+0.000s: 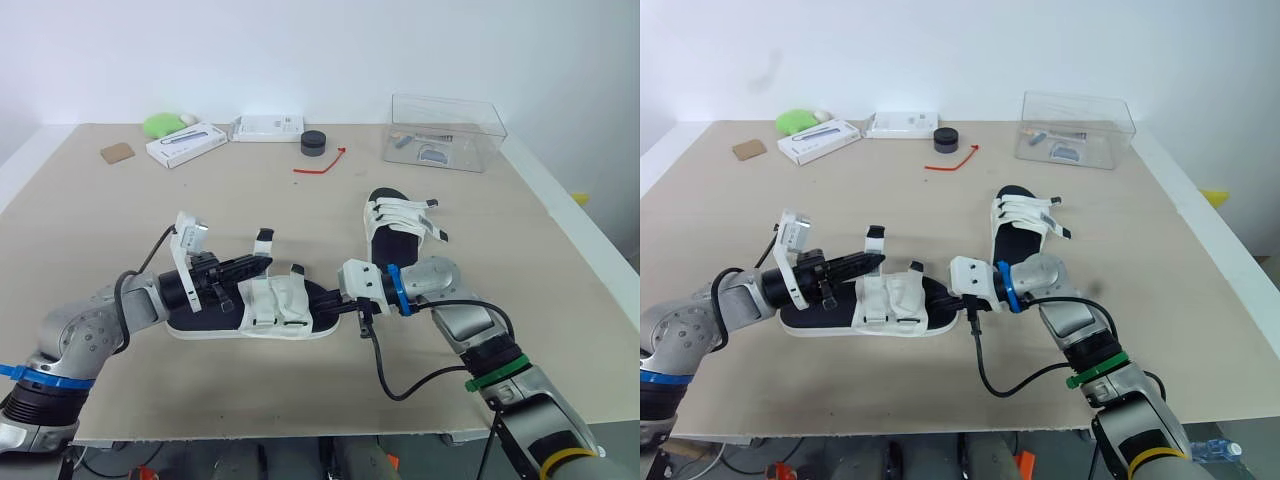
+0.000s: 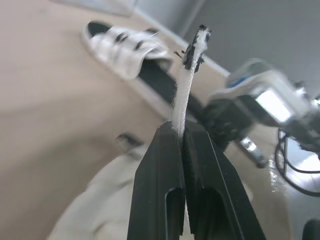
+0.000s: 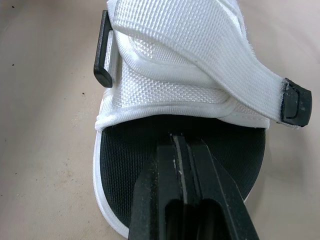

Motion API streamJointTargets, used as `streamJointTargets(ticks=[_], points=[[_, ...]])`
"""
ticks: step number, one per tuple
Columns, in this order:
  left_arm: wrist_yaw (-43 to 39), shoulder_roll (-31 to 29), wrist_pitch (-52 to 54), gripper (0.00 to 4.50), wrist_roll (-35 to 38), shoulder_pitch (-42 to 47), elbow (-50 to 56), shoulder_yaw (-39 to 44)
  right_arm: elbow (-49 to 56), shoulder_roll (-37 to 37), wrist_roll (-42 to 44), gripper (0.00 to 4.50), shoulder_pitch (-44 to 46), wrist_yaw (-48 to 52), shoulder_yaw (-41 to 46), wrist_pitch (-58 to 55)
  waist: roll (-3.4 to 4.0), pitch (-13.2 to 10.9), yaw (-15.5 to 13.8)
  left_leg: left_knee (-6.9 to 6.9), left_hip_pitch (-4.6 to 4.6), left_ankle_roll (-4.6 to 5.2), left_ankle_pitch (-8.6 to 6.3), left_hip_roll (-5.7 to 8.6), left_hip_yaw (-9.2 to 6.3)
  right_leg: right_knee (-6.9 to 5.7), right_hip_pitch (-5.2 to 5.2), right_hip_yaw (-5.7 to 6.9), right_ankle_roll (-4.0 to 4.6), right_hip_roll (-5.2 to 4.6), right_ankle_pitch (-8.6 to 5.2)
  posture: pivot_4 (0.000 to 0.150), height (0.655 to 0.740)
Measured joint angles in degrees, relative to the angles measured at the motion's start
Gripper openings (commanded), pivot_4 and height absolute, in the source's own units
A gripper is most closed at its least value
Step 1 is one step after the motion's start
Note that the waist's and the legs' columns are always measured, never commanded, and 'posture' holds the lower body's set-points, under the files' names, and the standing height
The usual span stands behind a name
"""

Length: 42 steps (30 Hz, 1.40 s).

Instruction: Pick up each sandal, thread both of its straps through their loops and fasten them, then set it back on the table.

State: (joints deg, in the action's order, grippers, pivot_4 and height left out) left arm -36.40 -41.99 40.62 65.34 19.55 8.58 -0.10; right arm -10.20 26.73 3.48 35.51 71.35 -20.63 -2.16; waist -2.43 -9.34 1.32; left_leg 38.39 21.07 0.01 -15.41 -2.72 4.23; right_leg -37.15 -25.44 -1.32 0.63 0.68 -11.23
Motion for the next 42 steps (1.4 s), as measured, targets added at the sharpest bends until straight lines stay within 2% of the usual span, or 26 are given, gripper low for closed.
streamJointTargets(ticks=[3, 14, 26, 28, 31, 32, 33, 34, 42], points=[[0.9, 1.4, 3.7, 0.09, 1.1, -0.3, -1.3, 2.4, 0.3, 0.3, 0.0, 0.00, 0.0, 0.0, 0.0, -0.2, 0.00, 0.0, 0.0, 0.00, 0.00, 0.00, 0.00, 0.02, 0.01, 0.00, 0.00, -0.02, -0.01, -0.03, 0.00, 0.150, 0.7400], [0.1, 5.6, 6.3, 0.09, -0.8, 0.3, -2.7, 2.9, 0.3, 0.4, 0.0, 0.00, 0.0, 0.1, 0.0, -0.2, -0.01, 0.0, -0.1, 0.00, 0.02, -0.01, 0.00, 0.07, -0.04, 0.00, 0.01, -0.12, -0.02, -0.06, 0.01, 0.150, 0.7400], [-6.2, 5.9, 7.0, 0.09, -9.3, 0.7, -6.1, 2.5, 0.8, 0.4, 0.0, 0.00, -0.3, -0.1, 0.0, -0.6, -0.01, 0.0, -0.1, 0.00, 0.02, -0.01, 0.00, 0.07, -0.40, 0.00, 0.02, -0.06, 0.00, -0.04, 0.00, 0.150, 0.7400], [-7.4, 6.5, 6.9, 0.76, -11.1, 1.5, -7.4, 2.4, 0.8, 0.4, 0.0, 0.00, -0.3, -0.2, 0.0, -0.7, -0.01, 0.0, -0.1, 0.00, 0.03, -0.01, 0.00, 0.07, -0.42, 0.00, 0.03, -0.04, 0.00, -0.04, 0.00, 0.150, 0.7400], [-7.8, 6.9, 6.4, 1.46, -12.8, 1.8, -8.7, 2.4, 1.0, 0.6, 0.0, 0.00, -0.4, -0.2, 0.0, -0.7, 0.00, 0.0, -0.1, 0.00, 0.04, -0.01, 0.00, 0.08, -0.44, 0.00, 0.03, -0.02, 0.01, -0.04, 0.00, 0.150, 0.7400], [-7.9, 7.4, 5.8, 2.08, -13.8, 2.2, -9.8, 2.4, 1.1, 0.7, 0.0, 0.00, -0.4, -0.2, 0.0, -0.7, -0.01, 0.0, -0.1, 0.01, 0.07, -0.01, 0.00, 0.07, -0.46, 0.01, 0.03, 0.01, 0.01, -0.04, -0.01, 0.150, 0.7400], [-8.0, 7.6, 5.4, 2.30, -14.6, 2.8, -10.5, 2.5, 1.2, 0.8, 0.0, 0.00, -0.4, -0.1, 0.0, -0.7, -0.02, 0.0, -0.1, 0.01, 0.08, -0.01, 0.00, 0.07, -0.47, 0.02, 0.03, 0.02, 0.01, -0.04, -0.01, 0.150, 0.7400], [-8.1, 7.6, 5.3, 2.73, -15.1, 3.2, -10.7, 2.5, 1.2, 0.8, 0.0, 0.00, -0.5, -0.1, 0.0, -0.7, -0.02, 0.0, -0.1, 0.01, 0.09, -0.01, 0.00, 0.07, -0.47, 0.02, 0.02, 0.02, 0.01, -0.05, -0.01, 0.150, 0.7400], [-13.4, 6.0, 2.8, 2.73, -20.8, 5.6, -13.6, 3.0, 1.5, 0.8, 0.0, 0.00, -0.6, -0.1, 0.0, -0.6, -0.02, 0.0, -0.1, 0.00, 0.11, -0.03, -0.01, 0.07, -0.50, 0.04, 0.02, 0.04, 0.03, -0.05, -0.03, 0.150, 0.7400]])
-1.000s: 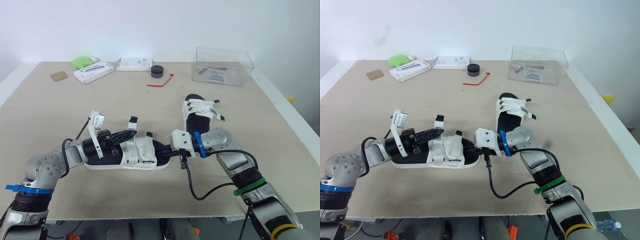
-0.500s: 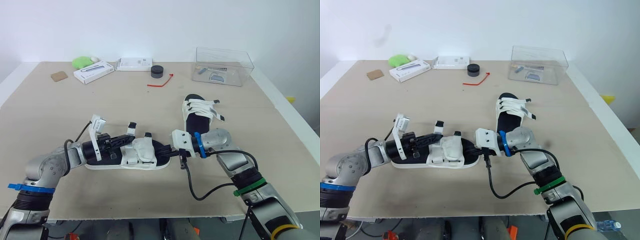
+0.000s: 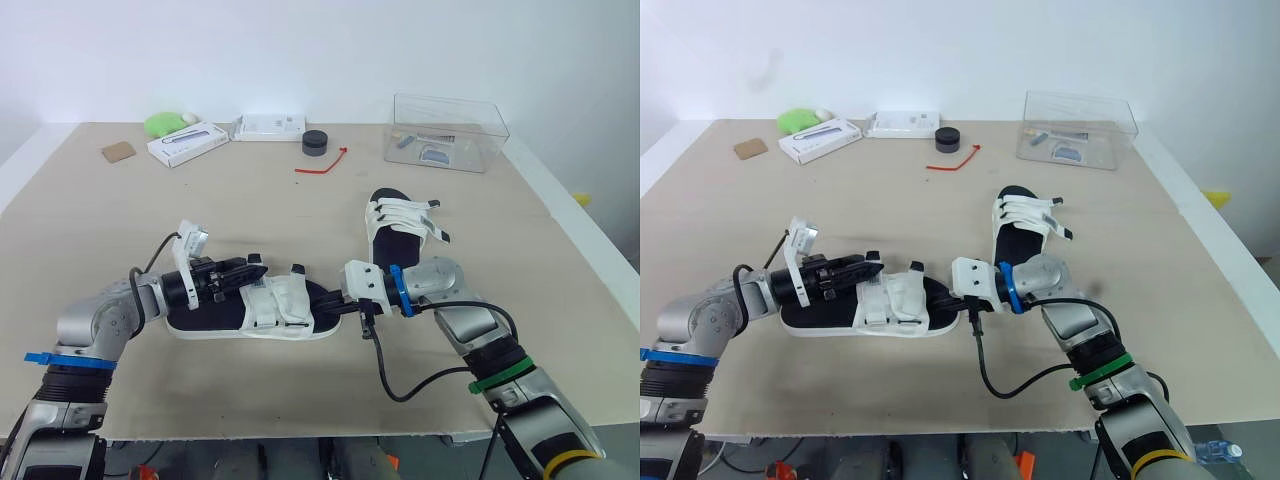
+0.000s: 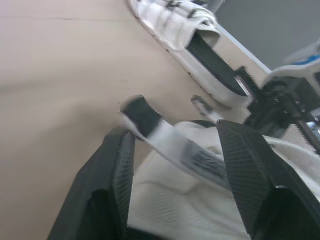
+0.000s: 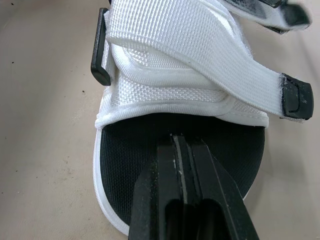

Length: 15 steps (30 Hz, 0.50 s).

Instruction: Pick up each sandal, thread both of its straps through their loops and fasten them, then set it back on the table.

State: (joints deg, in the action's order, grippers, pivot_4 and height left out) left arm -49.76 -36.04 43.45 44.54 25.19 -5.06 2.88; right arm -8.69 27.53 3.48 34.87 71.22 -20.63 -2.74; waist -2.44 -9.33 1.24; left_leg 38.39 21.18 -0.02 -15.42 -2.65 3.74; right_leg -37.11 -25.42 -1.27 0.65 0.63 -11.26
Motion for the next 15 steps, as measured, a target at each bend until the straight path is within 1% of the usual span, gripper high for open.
streamJointTargets(ticks=[3, 8, 10, 11, 12, 13, 14, 15], points=[[-1.9, -1.0, -1.3, 2.73, -1.8, 1.5, -1.0, 0.5, 0.0, 0.0, 0.0, 0.00, 0.0, 0.0, 0.0, 0.0, 0.00, 0.0, 0.0, 0.00, 0.02, 0.00, 0.00, 0.00, -0.01, 0.00, 0.00, 0.03, 0.00, 0.00, -0.01, 0.150, 0.7400], [-2.9, -1.0, -2.4, 2.73, -2.5, 3.6, -1.3, 2.1, 0.0, 0.0, 0.0, 0.00, 0.0, 0.1, 0.0, 0.0, -0.02, 0.0, 0.0, 0.00, 0.03, 0.00, 0.00, 0.00, -0.02, 0.01, 0.00, 0.04, 0.00, 0.00, -0.01, 0.150, 0.7400], [-2.9, -0.6, -2.3, 2.23, -2.0, 4.9, -1.2, 3.0, 0.0, 0.0, 0.0, 0.00, 0.0, 0.0, 0.0, 0.0, -0.02, 0.0, 0.0, 0.00, 0.03, 0.00, 0.00, 0.00, -0.02, 0.01, 0.00, 0.05, 0.00, 0.00, -0.01, 0.150, 0.7400], [-3.0, -0.4, -2.0, 2.06, -1.7, 5.4, -0.6, 3.4, 0.0, 0.0, 0.0, 0.00, 0.0, 0.0, 0.0, 0.0, -0.02, 0.0, 0.0, 0.00, 0.03, 0.00, 0.00, 0.00, -0.02, 0.01, 0.00, 0.03, 0.00, 0.00, -0.01, 0.150, 0.7400], [-3.1, -0.1, -1.7, 1.56, -1.6, 5.5, 0.4, 3.5, 0.0, 0.0, 0.0, 0.00, 0.0, 0.1, 0.0, 0.0, -0.02, 0.0, 0.0, 0.00, 0.03, -0.01, -0.01, 0.00, -0.02, 0.01, 0.00, 0.02, 0.00, 0.00, -0.01, 0.150, 0.7400], [-3.2, 0.4, -1.7, 1.17, -1.6, 5.5, 1.3, 3.3, 0.0, 0.1, 0.0, 0.00, 0.0, 0.1, 0.0, 0.0, -0.02, 0.0, 0.0, 0.00, 0.03, -0.01, -0.01, 0.00, -0.02, 0.01, 0.00, 0.02, -0.01, -0.01, -0.01, 0.150, 0.7400], [-3.6, 1.0, -2.0, 0.62, -2.0, 5.3, 2.0, 2.3, 0.0, 0.1, 0.0, 0.00, 0.0, 0.0, 0.0, 0.0, -0.02, 0.0, 0.0, 0.00, 0.03, -0.02, -0.01, 0.00, -0.01, 0.01, 0.00, 0.01, -0.02, -0.02, -0.02, 0.150, 0.7400], [-4.3, 1.2, -2.4, 0.22, -2.9, 4.8, 2.6, 0.7, 0.0, 0.0, 0.0, 0.00, 0.0, 0.0, 0.0, 0.0, -0.02, 0.0, 0.0, 0.00, 0.02, -0.02, -0.01, 0.00, 0.01, 0.01, 0.01, -0.01, -0.02, -0.02, -0.02, 0.150, 0.7400]])
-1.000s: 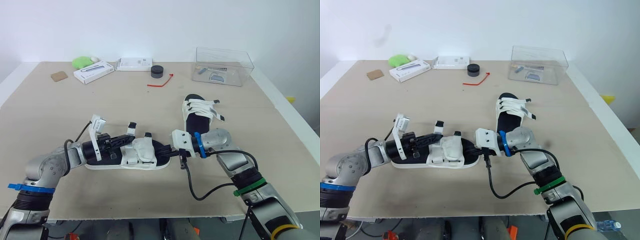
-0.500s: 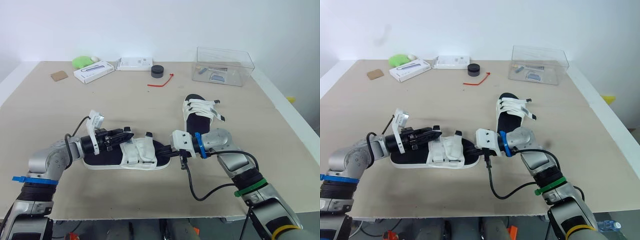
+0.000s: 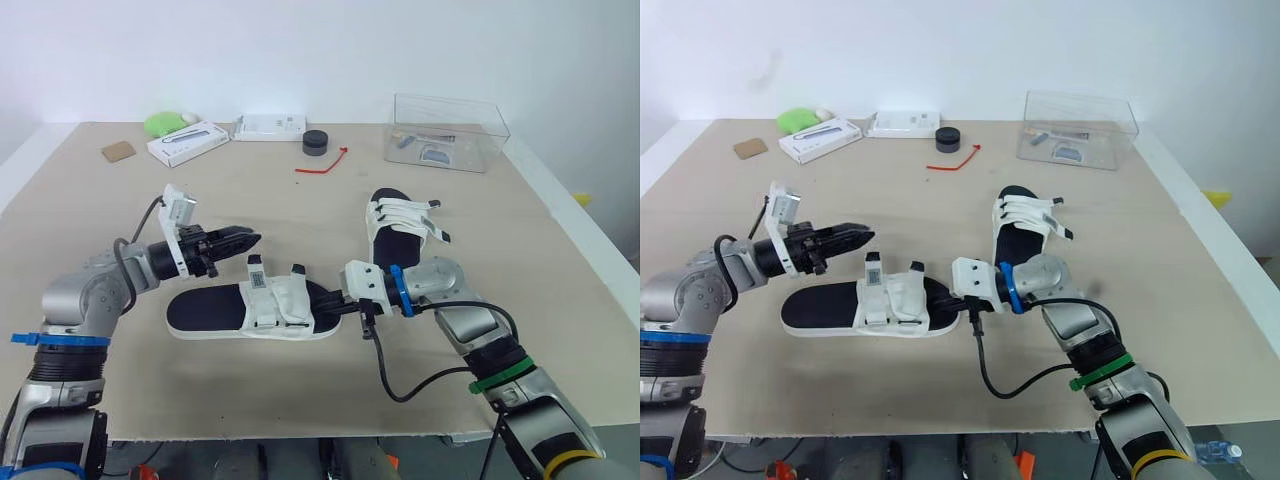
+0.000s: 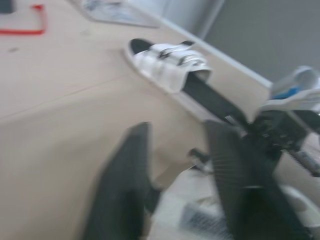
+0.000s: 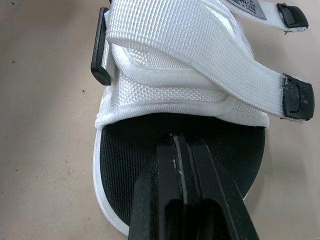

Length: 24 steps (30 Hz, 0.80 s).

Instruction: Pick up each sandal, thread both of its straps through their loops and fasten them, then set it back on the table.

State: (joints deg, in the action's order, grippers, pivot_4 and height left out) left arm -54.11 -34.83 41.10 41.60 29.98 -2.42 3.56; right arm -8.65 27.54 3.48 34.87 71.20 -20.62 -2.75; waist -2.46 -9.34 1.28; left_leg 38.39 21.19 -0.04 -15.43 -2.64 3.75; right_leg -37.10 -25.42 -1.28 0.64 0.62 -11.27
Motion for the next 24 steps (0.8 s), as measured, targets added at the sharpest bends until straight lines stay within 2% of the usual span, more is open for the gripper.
streamJointTargets(ticks=[1, 4, 17, 20, 21, 22, 23, 24], points=[[-0.8, 0.1, -0.4, 0.03, -1.1, -0.7, 0.2, -1.7, 0.0, -0.1, 0.0, 0.00, 0.0, 0.0, 0.0, 0.0, 0.00, 0.0, 0.1, 0.00, -0.02, -0.01, 0.00, 0.00, 0.03, -0.01, 0.00, -0.02, 0.00, 0.01, 0.00, 0.150, 0.7400], [-3.9, 0.0, -1.3, 0.03, -4.9, -3.1, -0.8, -6.6, 0.0, -0.2, 0.0, 0.00, 0.0, -0.1, 0.0, -0.1, 0.00, 0.0, 0.1, 0.00, 0.00, -0.01, 0.00, -0.02, 0.00, 0.00, -0.02, 0.02, 0.03, 0.04, -0.01, 0.150, 0.7400], [-10.2, -1.2, -1.8, 0.03, -10.3, 2.7, -10.3, -8.0, -0.1, -0.3, 0.0, 0.00, 0.0, -0.3, 0.0, -0.3, 0.00, 0.0, 0.1, 0.00, 0.01, 0.00, 0.00, -0.03, -0.03, -0.02, 0.00, 0.11, 0.08, 0.06, -0.04, 0.150, 0.7400], [-9.6, -1.2, 2.4, 0.03, -9.2, 5.4, -13.0, -6.6, 0.0, -0.3, 0.0, 0.00, 0.0, -0.4, 0.0, -0.4, -0.01, 0.0, 0.1, 0.03, 0.04, 0.00, 0.00, -0.03, -0.03, -0.04, 0.00, 0.16, 0.08, 0.08, -0.04, 0.150, 0.7400], [-9.1, -0.8, 5.4, 0.53, -7.6, 7.0, -13.8, -5.2, 0.0, -0.3, 0.0, 0.00, 0.0, -0.4, 0.0, -0.4, -0.05, 0.0, 0.1, 0.06, 0.10, 0.00, 0.01, -0.03, -0.05, -0.04, -0.02, 0.22, 0.08, 0.08, -0.04, 0.150, 0.7400], [-8.7, -0.6, 8.5, 0.72, -6.0, 9.0, -14.0, -3.7, 0.0, -0.3, 0.0, 0.00, 0.0, -0.4, 0.0, -0.4, -0.09, -0.1, 0.1, 0.06, 0.11, 0.00, 0.01, -0.04, -0.07, -0.04, -0.01, 0.23, 0.08, 0.08, -0.04, 0.150, 0.7400], [-8.3, -0.5, 11.4, 1.31, -4.3, 10.6, -13.6, -2.4, 0.0, -0.3, 0.0, 0.00, 0.0, -0.4, 0.0, -0.3, -0.10, -0.1, 0.1, 0.06, 0.10, 0.00, 0.00, -0.03, -0.08, -0.04, -0.01, 0.22, 0.08, 0.08, -0.04, 0.150, 0.7400], [-7.7, -0.3, 14.0, 1.64, -2.6, 11.9, -12.4, -1.4, 0.0, -0.3, 0.0, 0.00, 0.0, -0.4, 0.0, -0.3, -0.09, 0.0, 0.1, 0.05, 0.09, 0.00, 0.00, -0.03, -0.11, -0.04, -0.01, 0.19, 0.07, 0.08, -0.04, 0.150, 0.7400]])
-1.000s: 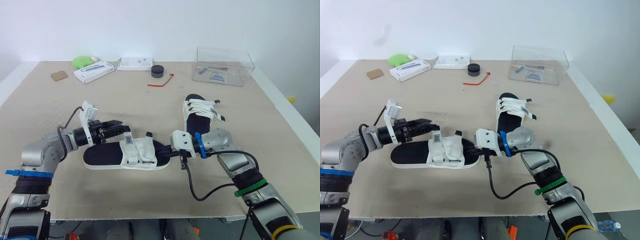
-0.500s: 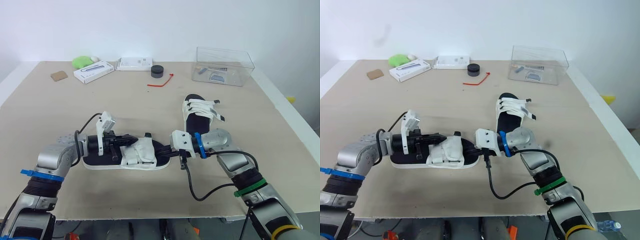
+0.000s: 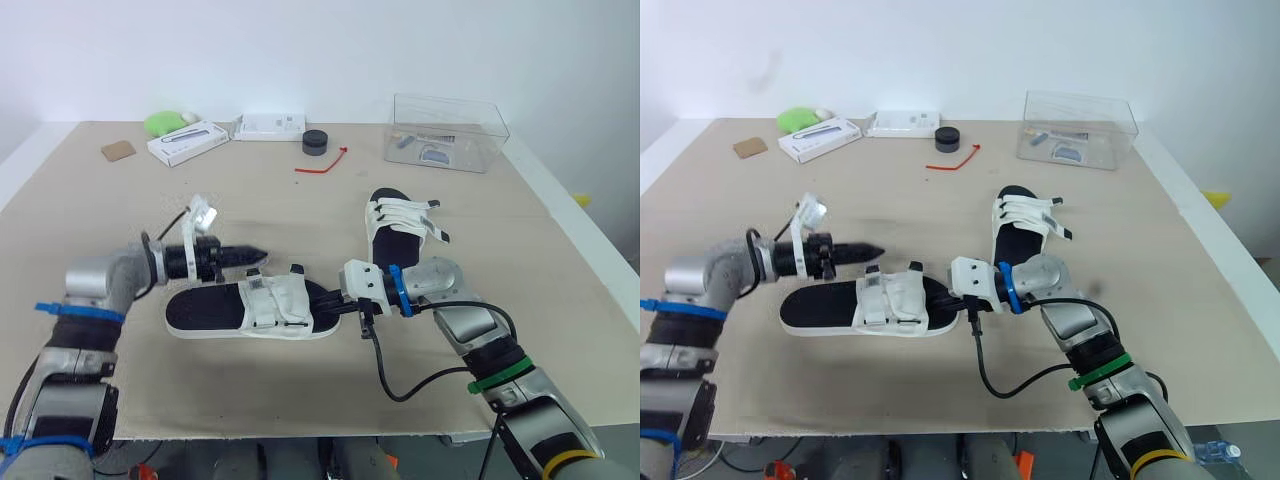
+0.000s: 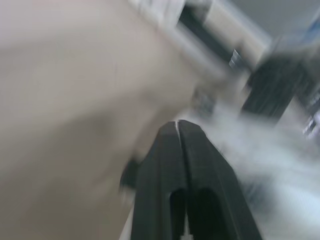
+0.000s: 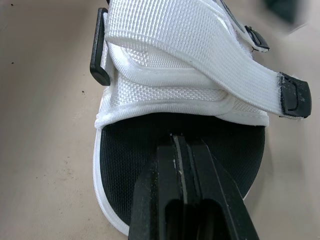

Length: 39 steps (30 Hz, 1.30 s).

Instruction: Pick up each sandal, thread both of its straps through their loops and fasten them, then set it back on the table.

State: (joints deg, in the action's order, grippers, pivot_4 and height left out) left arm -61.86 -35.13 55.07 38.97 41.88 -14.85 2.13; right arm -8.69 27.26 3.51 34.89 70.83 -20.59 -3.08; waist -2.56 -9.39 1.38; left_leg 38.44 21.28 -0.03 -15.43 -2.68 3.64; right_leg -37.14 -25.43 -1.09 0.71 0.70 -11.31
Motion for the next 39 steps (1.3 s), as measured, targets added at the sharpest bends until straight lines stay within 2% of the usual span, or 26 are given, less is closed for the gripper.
streamJointTargets(ticks=[3, 4, 5, 6, 7, 10, 14, 29, 31, 32, 33, 34, 35, 37, 39], points=[[1.9, 1.4, 8.0, 3.13, 4.7, 1.6, 2.7, 1.9, 0.0, 0.0, 0.0, 0.00, 0.0, 0.0, 0.0, 0.0, 0.00, 0.0, 0.1, -0.01, -0.03, -0.01, -0.01, 0.01, -0.04, 0.00, 0.00, -0.07, -0.02, -0.02, -0.01, 0.150, 0.7400], [2.7, 2.1, 10.1, 3.32, 5.6, 1.7, 2.7, 2.4, 0.0, 0.0, 0.0, 0.00, 0.0, 0.0, 0.0, 0.0, 0.00, 0.0, 0.1, 0.00, -0.03, -0.01, -0.01, 0.01, -0.04, 0.00, 0.00, -0.07, -0.03, -0.02, 0.00, 0.150, 0.7400], [3.5, 2.7, 12.5, 3.95, 6.5, 1.7, 2.7, 2.5, 0.0, 0.0, 0.0, 0.00, 0.0, 0.0, 0.0, 0.0, 0.00, 0.0, 0.1, 0.00, -0.02, -0.01, 0.00, 0.01, -0.06, 0.00, 0.00, -0.07, -0.04, -0.02, 0.01, 0.150, 0.7400], [4.6, 3.2, 15.0, 4.33, 7.0, 1.7, 2.7, 2.5, 0.0, -0.1, 0.0, 0.00, 0.0, -0.1, 0.0, 0.0, 0.00, 0.0, 0.1, 0.01, -0.03, -0.01, 0.00, 0.01, -0.07, -0.01, 0.00, -0.07, -0.04, -0.02, 0.01, 0.150, 0.7400], [5.6, 3.4, 16.9, 4.44, 7.3, 1.8, 2.6, 2.5, -0.1, -0.2, 0.0, 0.00, 0.0, -0.1, 0.0, 0.0, 0.00, 0.0, 0.1, 0.01, -0.03, -0.02, 0.00, 0.01, -0.09, -0.01, 0.00, -0.07, -0.04, -0.01, 0.01, 0.150, 0.7400], [10.5, 5.6, 23.5, 4.44, 7.2, 4.4, -2.1, 3.4, -0.3, -0.2, -0.1, 0.00, 0.1, -0.2, 0.0, 0.0, -0.01, 0.0, 0.0, 0.01, -0.04, -0.07, 0.04, 0.02, -0.18, -0.03, 0.03, 0.00, -0.02, 0.00, 0.02, 0.150, 0.7400], [12.6, 6.8, 25.3, 4.44, 6.6, 4.9, -3.6, 2.7, -0.3, -0.4, -0.1, 0.00, 0.0, -0.3, 0.0, 0.4, 0.00, 0.0, 0.2, -0.01, -0.04, -0.08, 0.04, 0.01, -0.18, -0.03, 0.02, -0.03, 0.01, 0.00, 0.02, 0.150, 0.7400], [8.4, 9.2, 23.9, 4.44, 3.9, 8.2, -6.7, -4.4, -0.2, -0.3, -0.4, 0.00, -0.1, -0.8, 0.0, 0.8, 0.00, 0.0, 0.2, -0.01, -0.04, -0.11, 0.05, 0.05, -0.19, -0.03, 0.03, -0.05, 0.01, -0.02, 0.02, 0.150, 0.7400], [7.5, 9.2, 23.0, 4.04, 3.5, 8.3, -7.4, -4.6, 0.1, -0.2, -0.4, 0.00, -0.4, -1.0, 0.0, 0.8, 0.00, 0.0, 0.2, -0.01, -0.04, -0.12, 0.05, 0.06, -0.19, -0.03, 0.04, -0.04, 0.00, -0.03, 0.02, 0.150, 0.7400], [7.4, 9.2, 22.6, 4.04, 3.3, 8.3, -7.7, -4.7, 0.2, -0.2, -0.4, 0.00, -0.4, -1.0, 0.0, 0.8, 0.00, 0.0, 0.2, -0.01, -0.04, -0.12, 0.05, 0.06, -0.19, -0.03, 0.04, -0.04, 0.00, -0.03, 0.02, 0.150, 0.7400], [7.3, 9.4, 22.2, 3.75, 2.9, 8.3, -8.0, -4.7, 0.2, -0.2, -0.4, 0.00, -0.4, -1.0, 0.0, 0.8, 0.00, 0.0, 0.2, -0.01, -0.04, -0.12, 0.05, 0.06, -0.19, -0.03, 0.04, -0.04, 0.00, -0.03, 0.02, 0.150, 0.7400], [7.3, 9.5, 21.8, 3.23, 2.5, 8.3, -8.4, -4.8, 0.3, -0.2, -0.4, 0.00, -0.4, -1.0, 0.0, 0.8, 0.00, 0.0, 0.2, -0.01, -0.04, -0.12, 0.05, 0.06, -0.18, -0.03, 0.04, -0.04, 0.00, -0.03, 0.02, 0.150, 0.7400], [7.3, 9.5, 21.3, 3.03, 2.3, 8.3, -8.7, -4.9, 0.3, -0.2, -0.4, 0.00, -0.4, -1.0, 0.0, 0.8, 0.00, 0.0, 0.2, -0.01, -0.04, -0.12, 0.05, 0.06, -0.18, -0.03, 0.03, -0.05, 0.00, -0.03, 0.02, 0.150, 0.7400], [7.4, 9.7, 19.7, 2.16, 1.0, 8.3, -9.5, -5.5, 0.3, -0.2, -0.4, 0.00, -0.4, -1.0, 0.0, 0.8, 0.00, 0.0, 0.2, -0.01, -0.03, -0.12, 0.05, 0.06, -0.18, -0.03, 0.03, -0.05, 0.00, -0.03, 0.02, 0.150, 0.7400], [7.2, 9.7, 18.6, 1.11, 0.1, 8.3, -9.5, -6.1, 0.3, -0.2, -0.4, 0.00, -0.4, -1.0, 0.0, 0.8, 0.00, 0.0, 0.2, -0.01, -0.03, -0.12, 0.05, 0.06, -0.19, -0.03, 0.03, -0.04, 0.01, -0.03, 0.02, 0.150, 0.7400]])
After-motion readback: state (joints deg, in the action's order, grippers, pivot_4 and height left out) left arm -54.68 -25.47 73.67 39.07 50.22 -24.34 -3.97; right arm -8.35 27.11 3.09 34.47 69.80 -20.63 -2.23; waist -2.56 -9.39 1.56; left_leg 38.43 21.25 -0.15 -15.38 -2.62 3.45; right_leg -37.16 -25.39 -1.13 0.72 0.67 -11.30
